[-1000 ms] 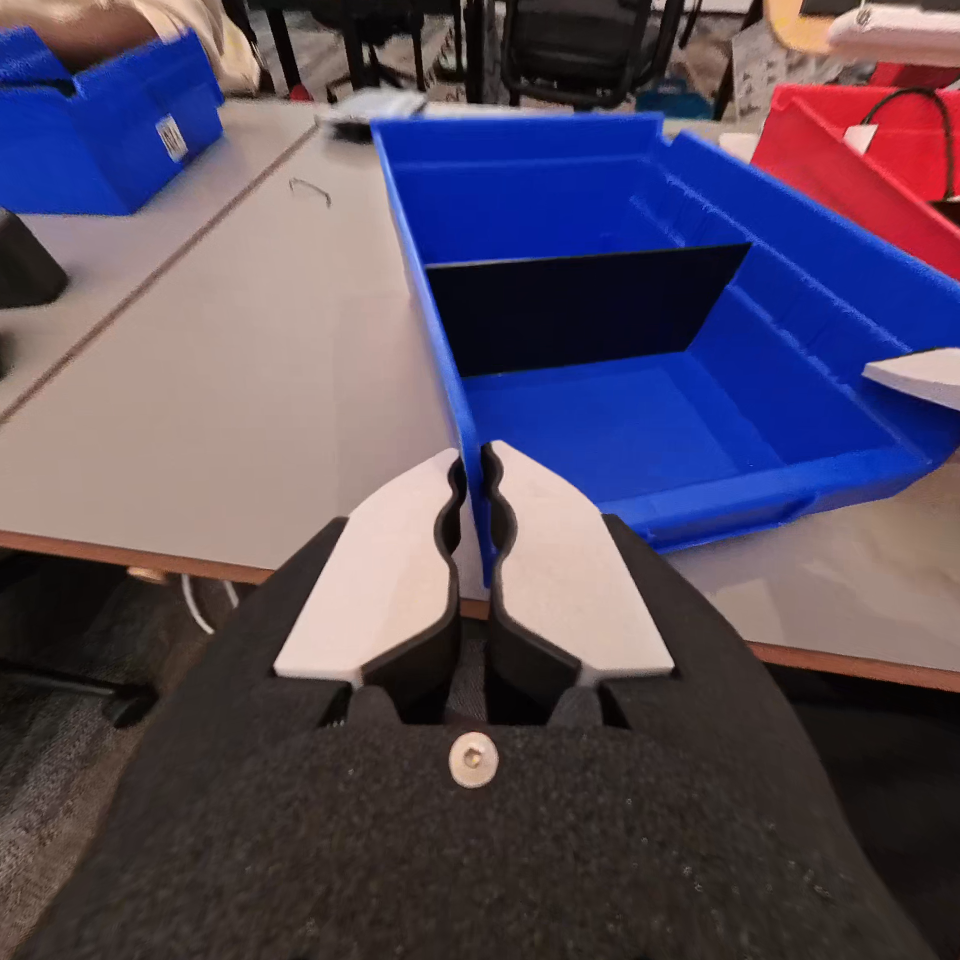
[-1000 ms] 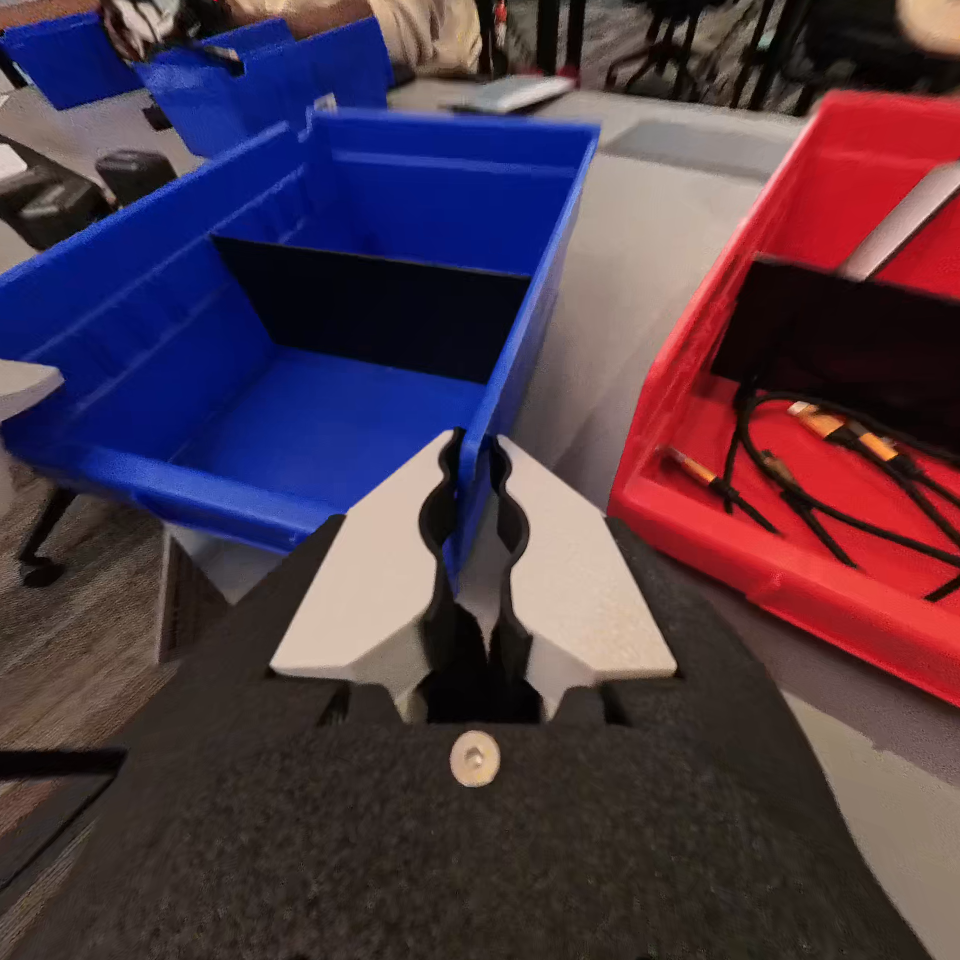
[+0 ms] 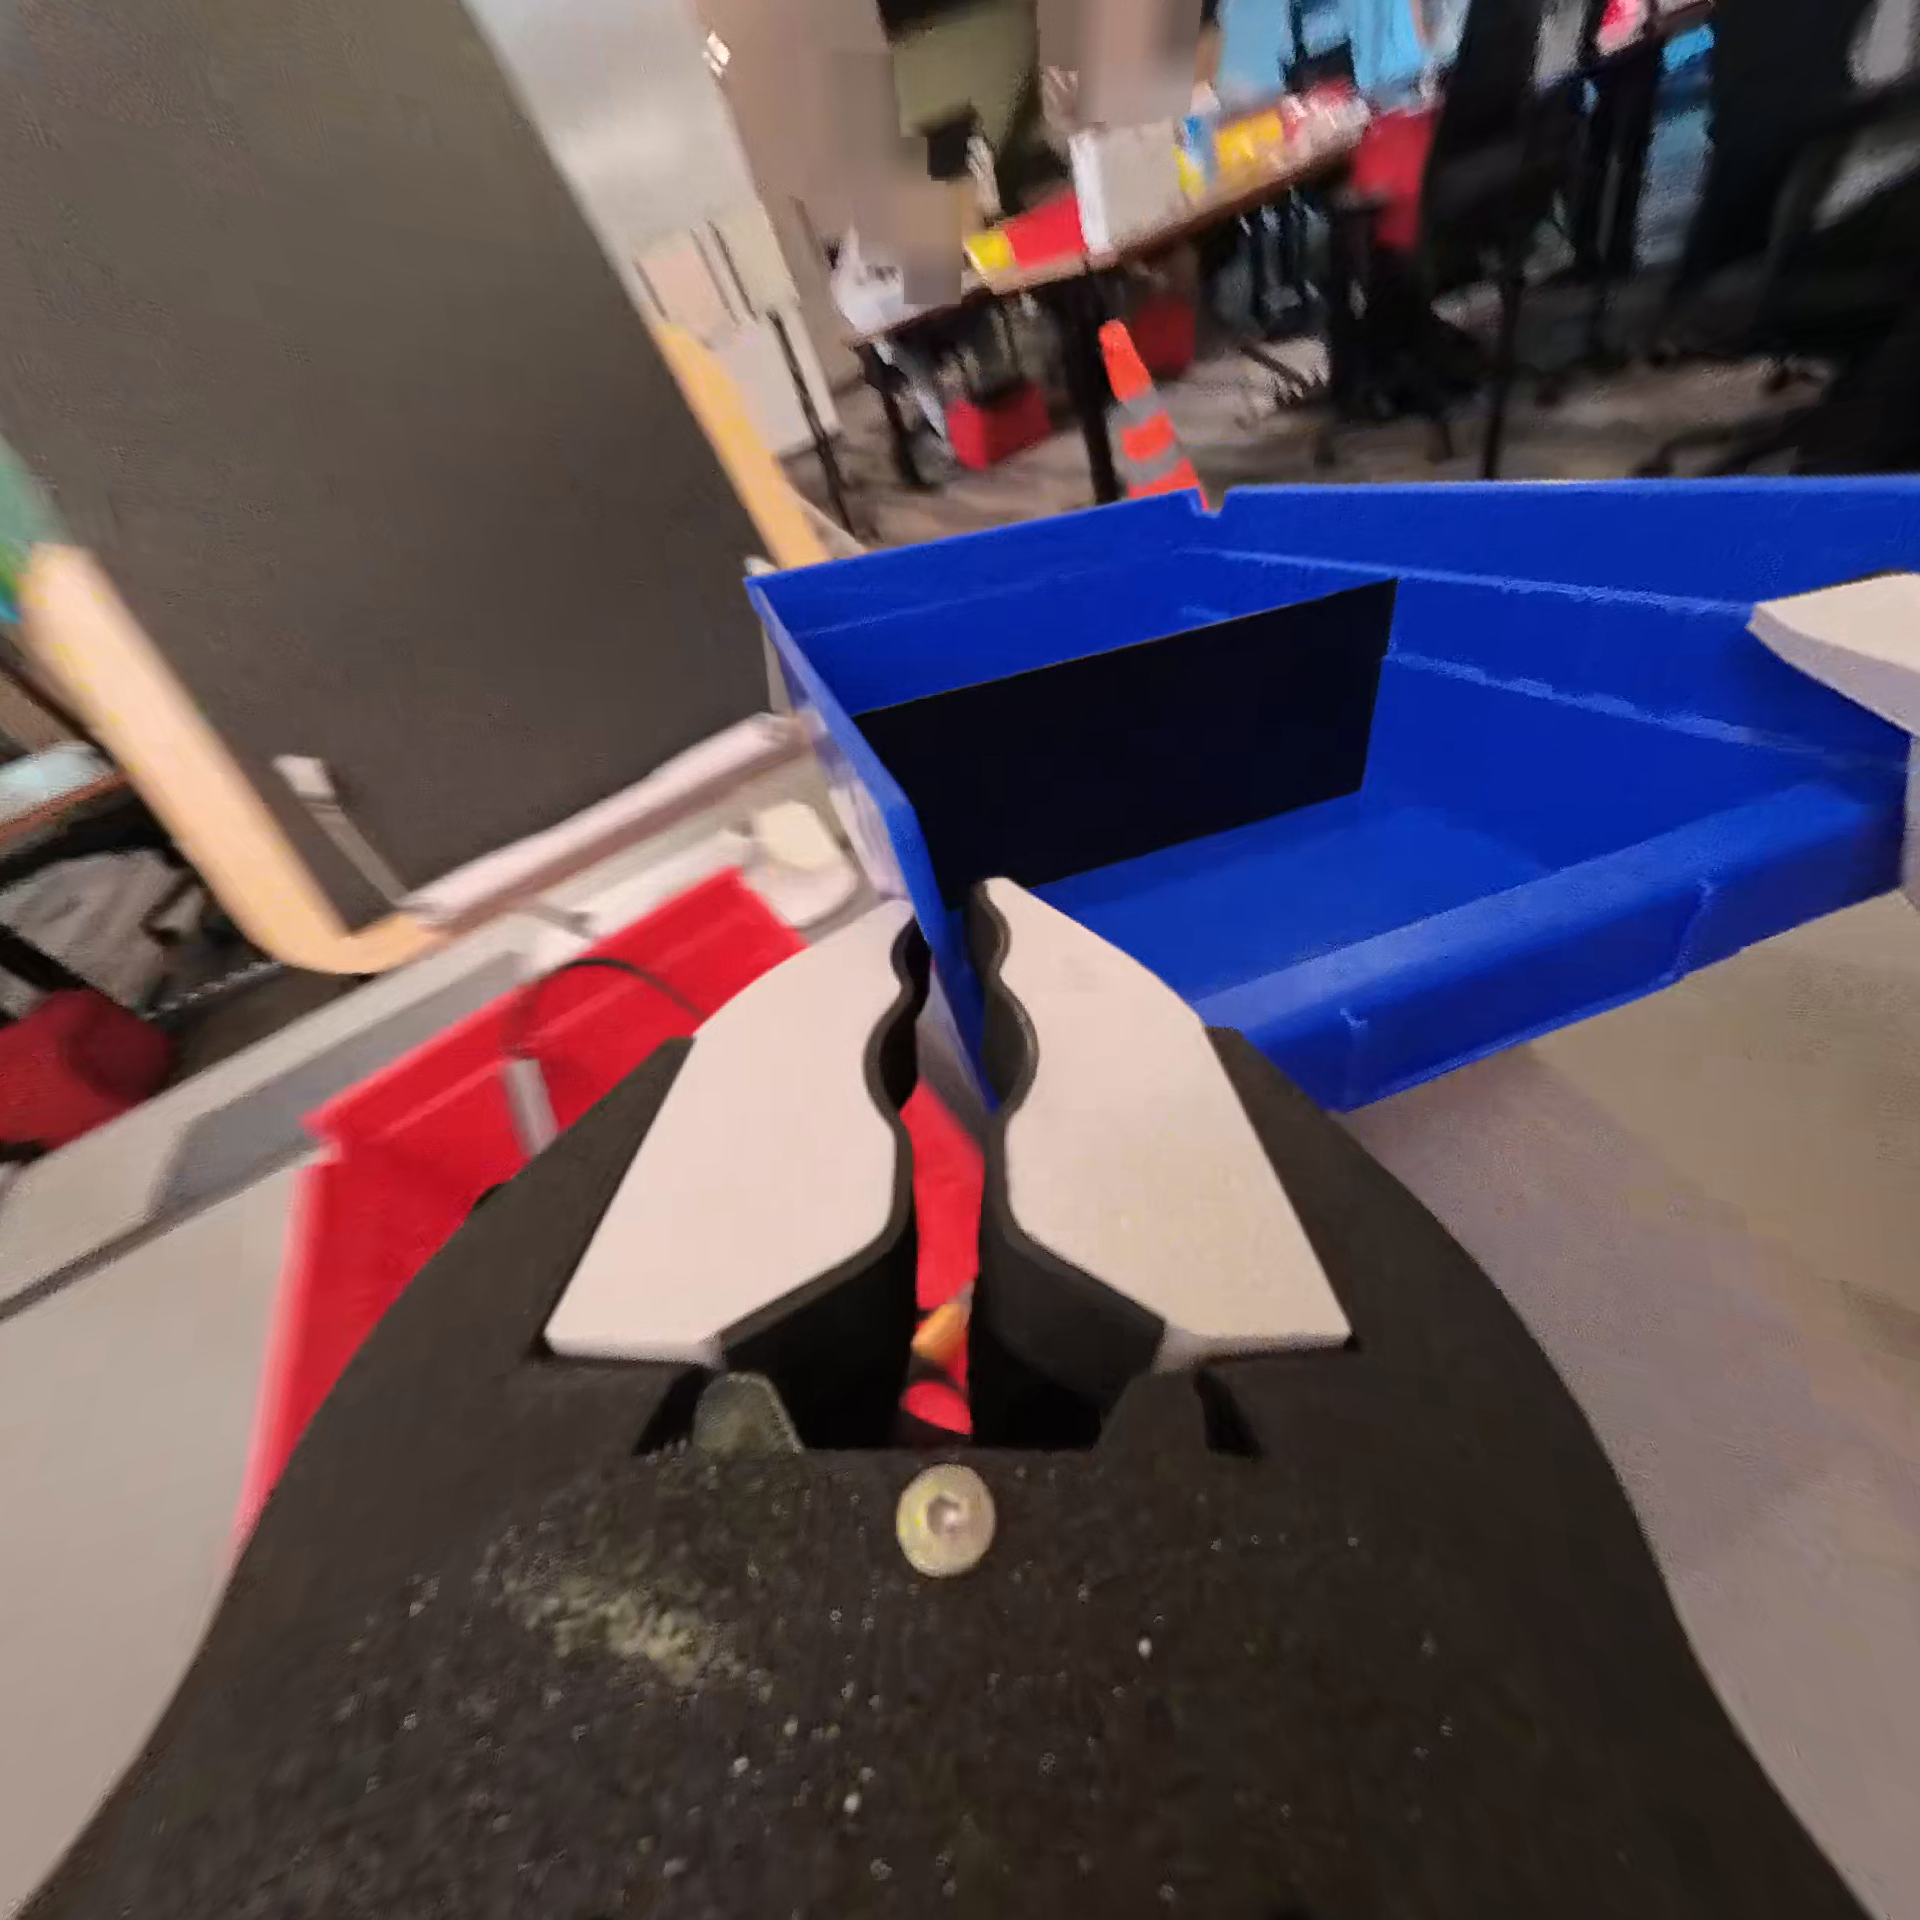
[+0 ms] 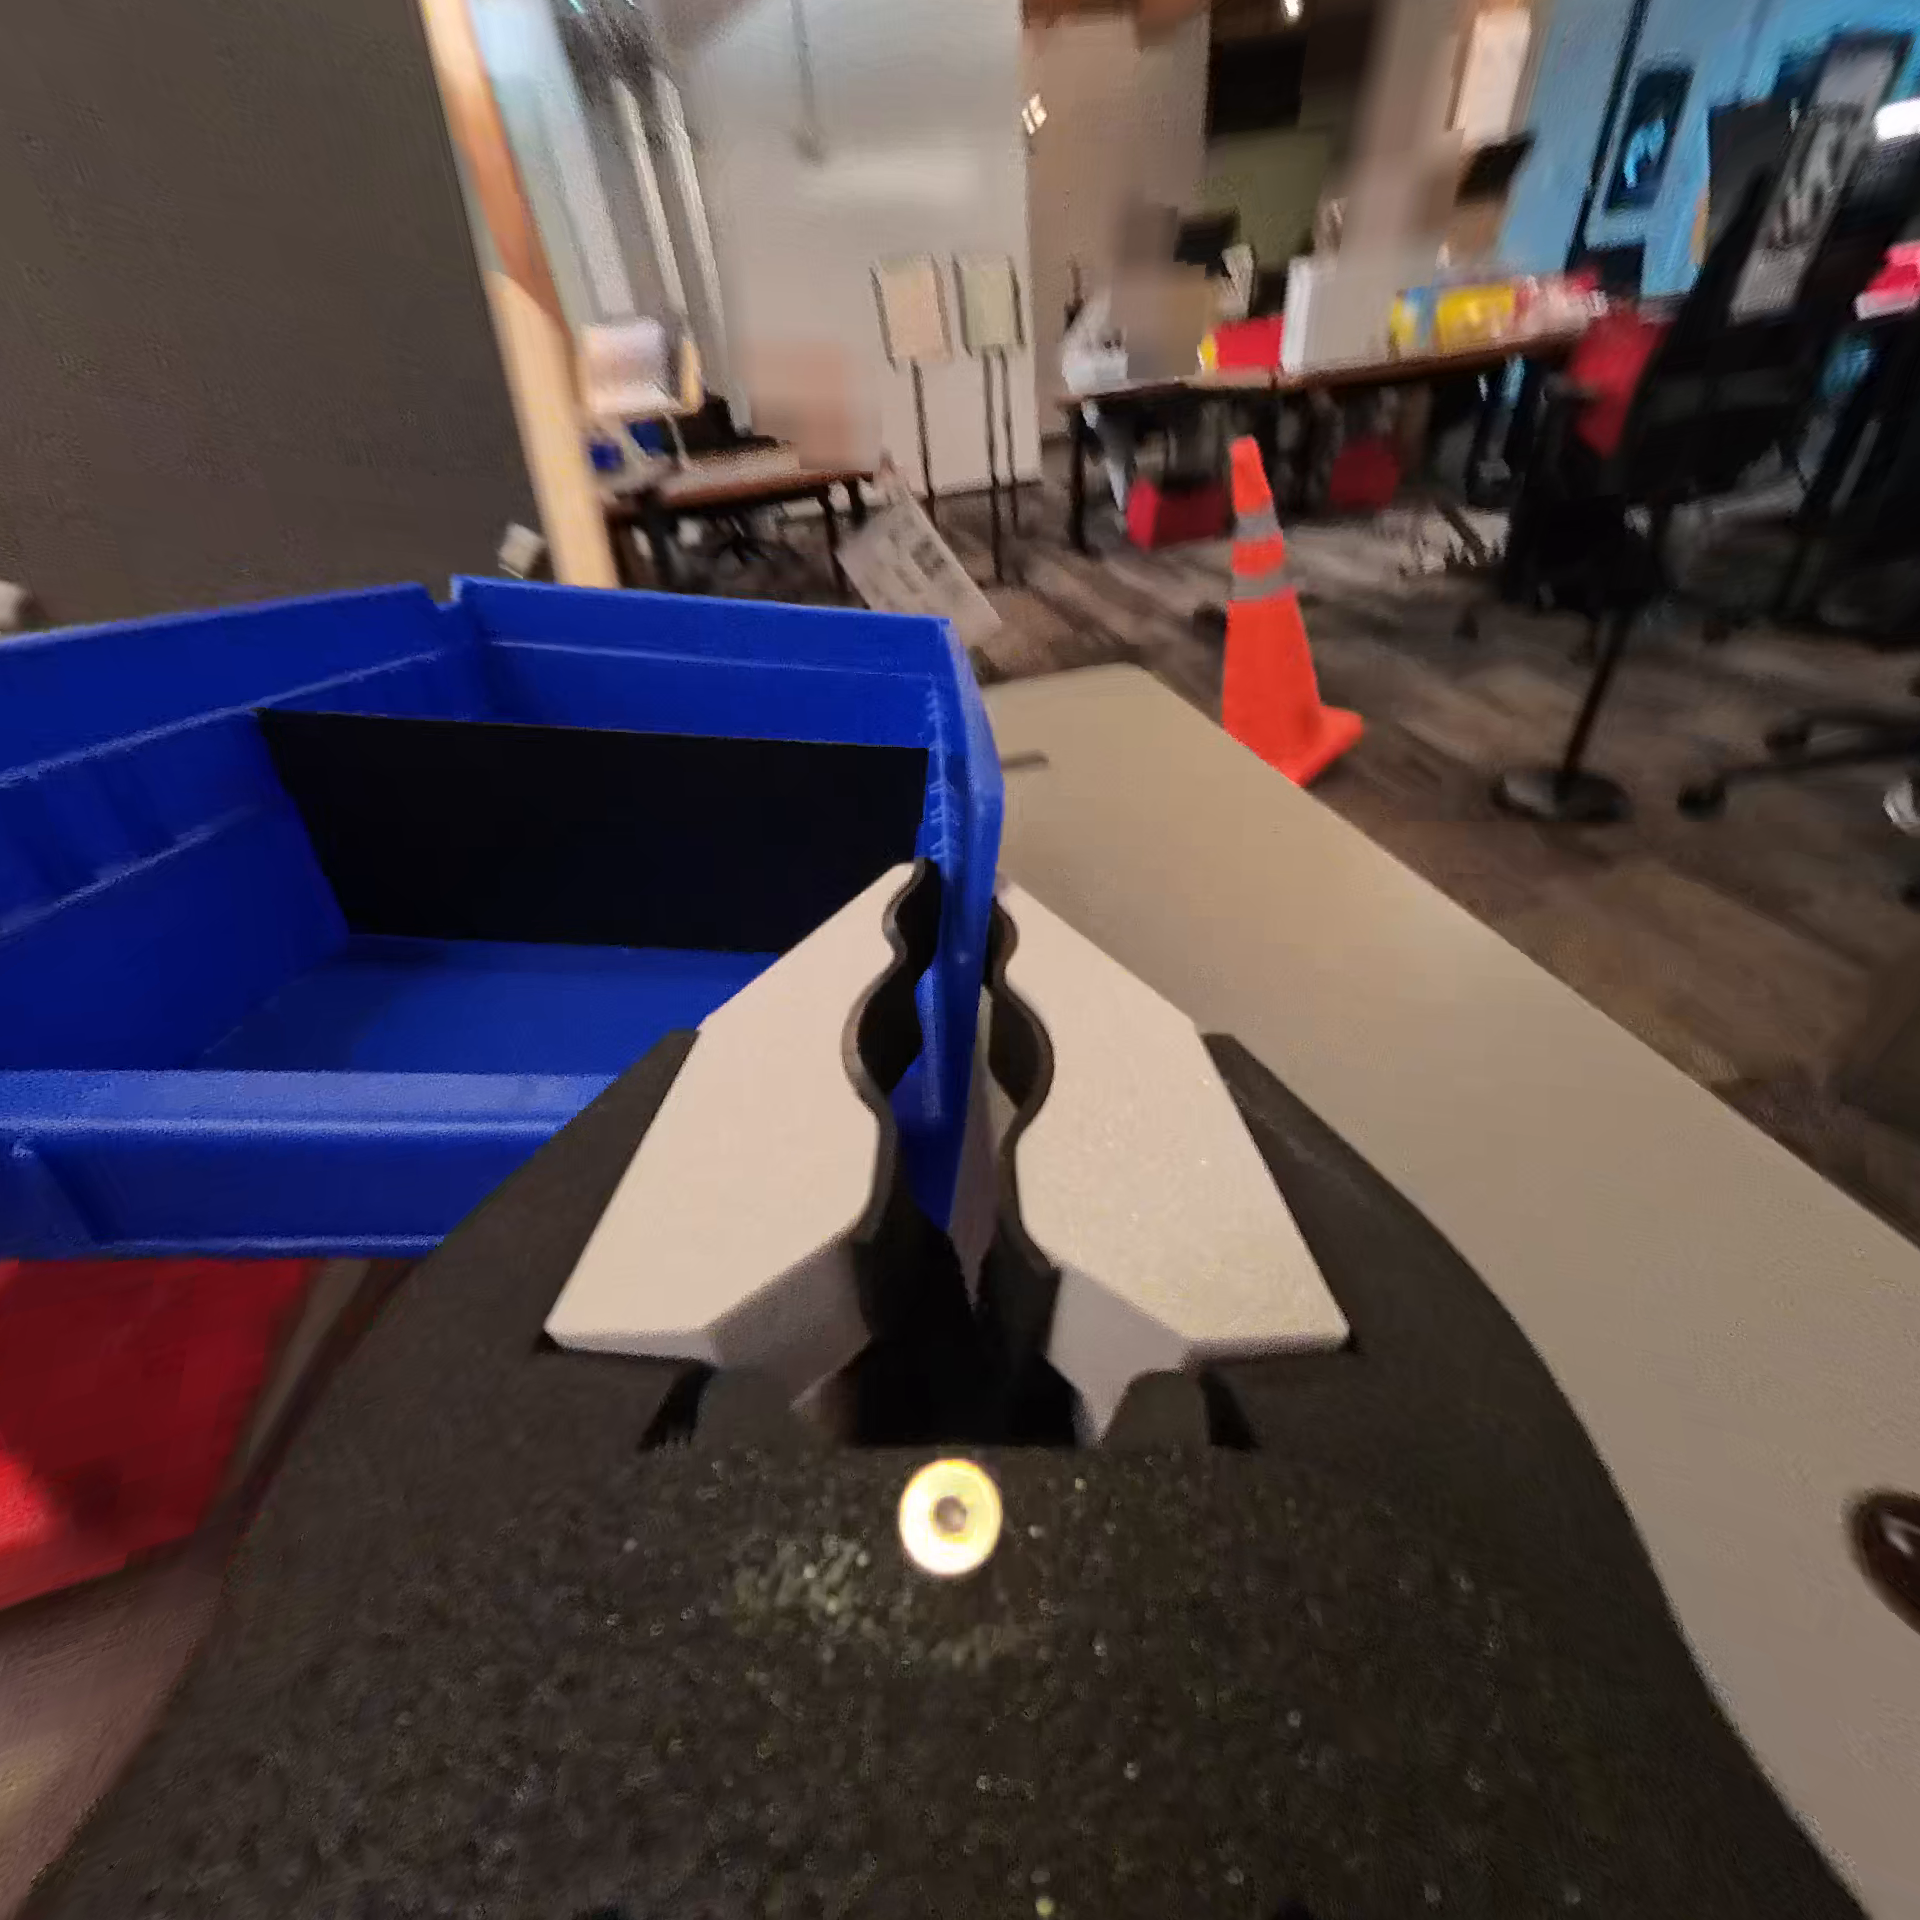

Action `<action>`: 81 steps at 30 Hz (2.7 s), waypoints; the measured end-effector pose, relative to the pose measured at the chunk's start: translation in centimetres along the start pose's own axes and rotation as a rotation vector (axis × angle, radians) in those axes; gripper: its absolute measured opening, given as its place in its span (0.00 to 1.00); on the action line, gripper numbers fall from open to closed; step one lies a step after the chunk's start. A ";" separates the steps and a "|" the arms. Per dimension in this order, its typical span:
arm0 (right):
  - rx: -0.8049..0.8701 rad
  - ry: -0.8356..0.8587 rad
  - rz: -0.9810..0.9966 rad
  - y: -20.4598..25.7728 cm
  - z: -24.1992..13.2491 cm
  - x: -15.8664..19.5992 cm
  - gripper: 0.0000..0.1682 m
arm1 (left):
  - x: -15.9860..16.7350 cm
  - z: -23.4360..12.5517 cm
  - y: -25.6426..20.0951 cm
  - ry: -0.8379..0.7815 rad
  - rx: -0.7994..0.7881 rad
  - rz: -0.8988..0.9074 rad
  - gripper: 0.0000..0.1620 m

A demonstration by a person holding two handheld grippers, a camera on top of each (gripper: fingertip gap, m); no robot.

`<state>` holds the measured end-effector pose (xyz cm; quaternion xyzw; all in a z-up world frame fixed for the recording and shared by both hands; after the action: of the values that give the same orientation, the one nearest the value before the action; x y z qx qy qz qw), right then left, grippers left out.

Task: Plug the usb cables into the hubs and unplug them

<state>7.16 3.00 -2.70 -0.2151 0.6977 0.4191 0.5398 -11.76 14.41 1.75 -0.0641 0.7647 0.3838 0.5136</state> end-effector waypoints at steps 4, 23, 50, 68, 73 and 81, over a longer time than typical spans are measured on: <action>0.061 0.063 0.080 -6.6 2.3 0.0 0.02 | 0.8 5.0 -6.9 0.065 0.101 -0.078 0.04; 0.066 0.422 -0.018 -12.0 7.0 3.5 0.03 | 4.4 5.2 -12.8 0.138 0.489 -0.264 0.13; -0.435 0.341 -0.201 17.3 -0.7 13.8 0.32 | 20.8 -7.8 8.4 0.284 -0.041 -0.347 0.22; -0.308 0.366 -0.126 23.3 -1.0 13.6 0.04 | 23.0 -9.0 13.9 0.259 -0.060 -0.485 0.04; -0.352 0.326 -0.118 30.6 -2.3 15.2 0.04 | 25.5 -12.4 20.0 0.217 -0.147 -0.521 0.02; -0.446 0.309 -0.160 41.0 -4.7 20.1 0.05 | 31.5 -17.9 29.0 0.163 -0.208 -0.468 0.03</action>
<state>-32.91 25.05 -6.70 -0.4446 0.6430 0.4805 0.3976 -53.81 32.28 -6.29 -0.3224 0.7242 0.3246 0.5159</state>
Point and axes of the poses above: each gripper's, where its closed fingertips meet, z out along the fingers, x out of its underside, y = z × x across the jaws, the point moved 8 cm from there along -z, back along the fingers, and after that the axes turned 14 degrees about z, right-handed, at the moved point
